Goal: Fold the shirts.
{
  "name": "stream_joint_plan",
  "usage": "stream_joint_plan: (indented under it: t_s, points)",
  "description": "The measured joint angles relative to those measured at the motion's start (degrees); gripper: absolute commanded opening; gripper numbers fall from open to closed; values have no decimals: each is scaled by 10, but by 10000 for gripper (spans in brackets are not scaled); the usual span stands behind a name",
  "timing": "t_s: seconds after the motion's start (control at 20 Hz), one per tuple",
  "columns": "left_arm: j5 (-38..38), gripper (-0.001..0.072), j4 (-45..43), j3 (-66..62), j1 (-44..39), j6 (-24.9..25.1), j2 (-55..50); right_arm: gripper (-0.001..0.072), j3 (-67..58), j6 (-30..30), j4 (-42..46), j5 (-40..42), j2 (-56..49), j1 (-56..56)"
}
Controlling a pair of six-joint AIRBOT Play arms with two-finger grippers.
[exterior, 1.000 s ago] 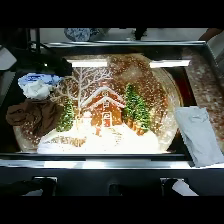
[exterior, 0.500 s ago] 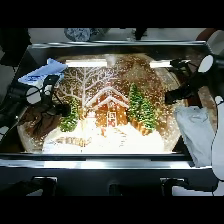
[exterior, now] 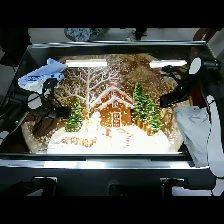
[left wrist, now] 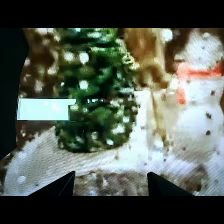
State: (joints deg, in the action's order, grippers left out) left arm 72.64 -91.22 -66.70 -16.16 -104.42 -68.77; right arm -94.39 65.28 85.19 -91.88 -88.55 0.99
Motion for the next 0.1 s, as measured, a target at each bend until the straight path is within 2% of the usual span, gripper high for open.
stream_joint_plan:
  t_s: [0.1]
  points:
    - [0,544,0,1,0,0,0,683,0,1,0,0,0,0]
